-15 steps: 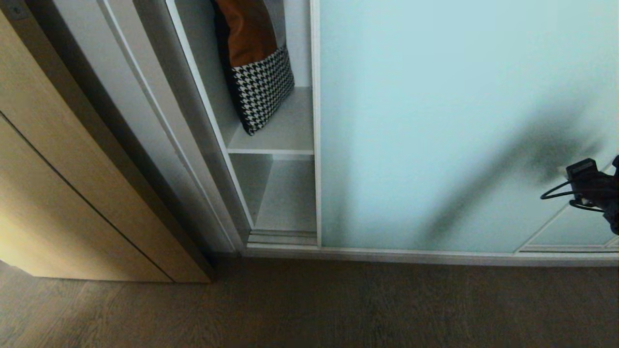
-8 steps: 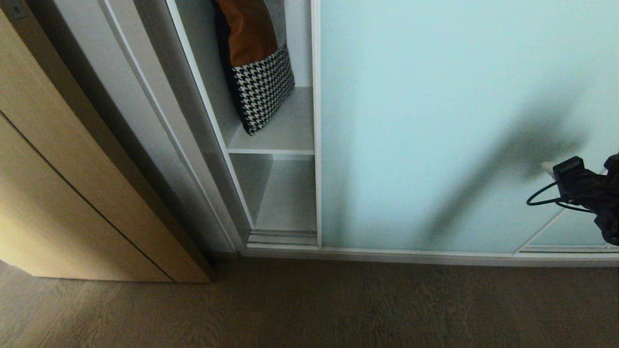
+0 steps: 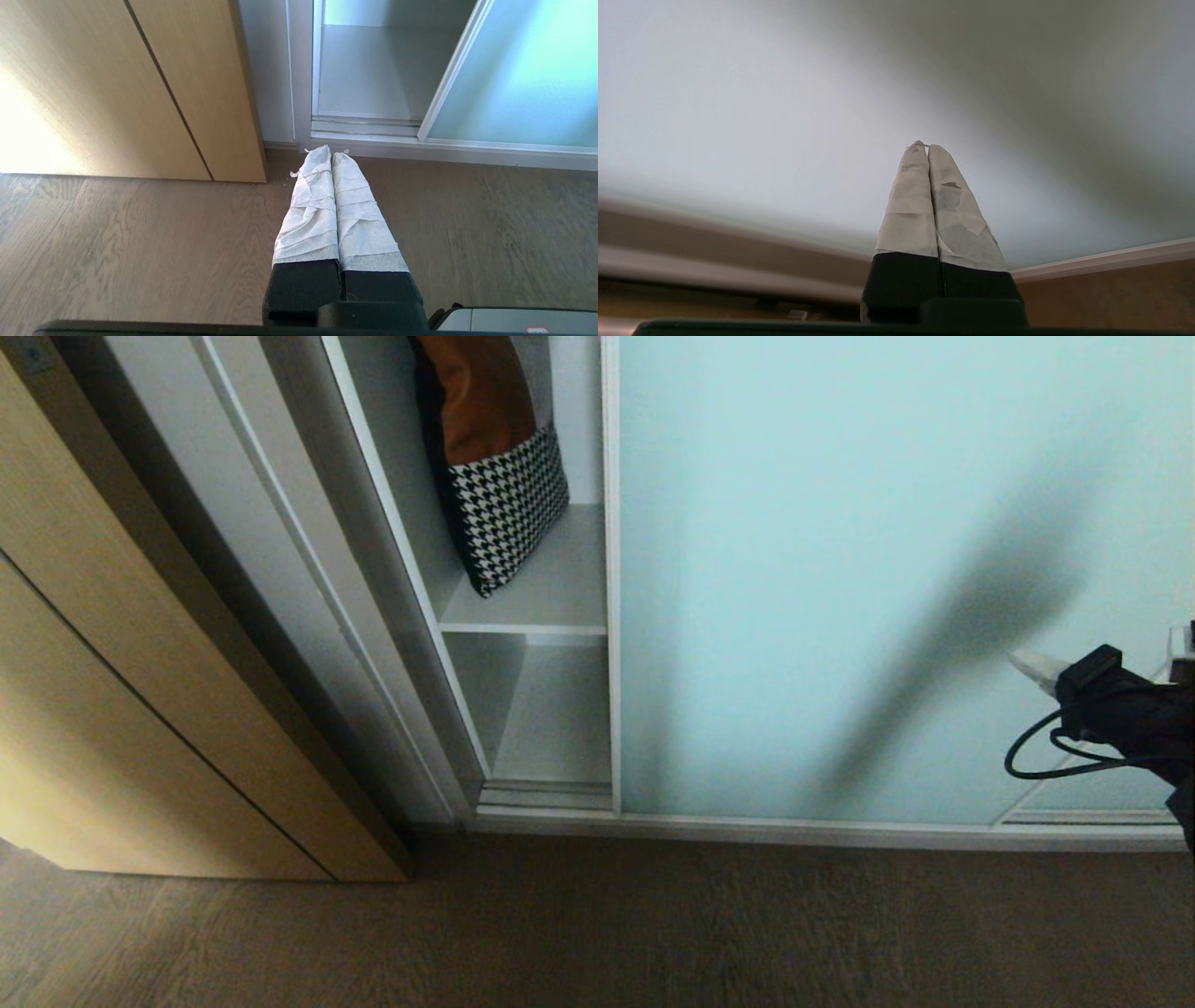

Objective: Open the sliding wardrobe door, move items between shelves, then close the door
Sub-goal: Close the door

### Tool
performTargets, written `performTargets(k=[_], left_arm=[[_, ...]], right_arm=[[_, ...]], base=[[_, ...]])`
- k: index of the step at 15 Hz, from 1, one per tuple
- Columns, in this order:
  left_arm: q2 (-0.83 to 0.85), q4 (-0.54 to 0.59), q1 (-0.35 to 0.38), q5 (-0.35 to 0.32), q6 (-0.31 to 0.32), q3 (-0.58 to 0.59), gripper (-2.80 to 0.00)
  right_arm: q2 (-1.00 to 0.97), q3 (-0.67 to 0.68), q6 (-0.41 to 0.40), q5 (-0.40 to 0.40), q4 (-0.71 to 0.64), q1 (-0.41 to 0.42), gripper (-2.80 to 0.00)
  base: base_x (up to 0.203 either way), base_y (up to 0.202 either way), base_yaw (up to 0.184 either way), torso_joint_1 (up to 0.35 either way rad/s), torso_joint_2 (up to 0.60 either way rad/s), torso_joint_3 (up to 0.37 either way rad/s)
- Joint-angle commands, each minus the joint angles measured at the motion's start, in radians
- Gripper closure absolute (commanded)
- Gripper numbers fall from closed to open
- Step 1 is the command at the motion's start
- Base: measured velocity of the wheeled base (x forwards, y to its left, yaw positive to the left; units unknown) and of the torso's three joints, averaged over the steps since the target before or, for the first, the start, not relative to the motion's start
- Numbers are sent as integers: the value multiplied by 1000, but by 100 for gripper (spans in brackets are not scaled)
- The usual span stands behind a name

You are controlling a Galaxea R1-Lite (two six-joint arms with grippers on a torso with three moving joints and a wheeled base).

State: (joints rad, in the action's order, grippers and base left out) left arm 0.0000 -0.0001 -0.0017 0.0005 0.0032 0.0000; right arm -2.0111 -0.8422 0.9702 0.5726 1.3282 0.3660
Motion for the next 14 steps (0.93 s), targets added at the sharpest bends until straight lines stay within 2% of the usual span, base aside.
performTargets(k=[1,6,9,11,12,14], left_arm=[[0,-1,0,0,-2,0,0],[0,-1,0,0,0,0,0],[0,0,0,0,-1,0,0],[0,0,0,1,-2,0,0],[0,0,0,1,-2,0,0],[0,0,0,0,0,0,0]], right_arm=[[134,81,6,37,20,-11,0],[357,164,1,68,19,5,0],[497,225,-38,97,14,5,0],[605,284,-125,135,-4,-36,0],[669,347,-193,144,-24,-62,0],[806,518,-421,153,-87,-96,0]], base=[[0,0,0,0,0,0],[0,0,0,0,0,0],[0,0,0,0,0,0],[0,0,0,0,0,0],[0,0,0,0,0,0],[0,0,0,0,0,0]])
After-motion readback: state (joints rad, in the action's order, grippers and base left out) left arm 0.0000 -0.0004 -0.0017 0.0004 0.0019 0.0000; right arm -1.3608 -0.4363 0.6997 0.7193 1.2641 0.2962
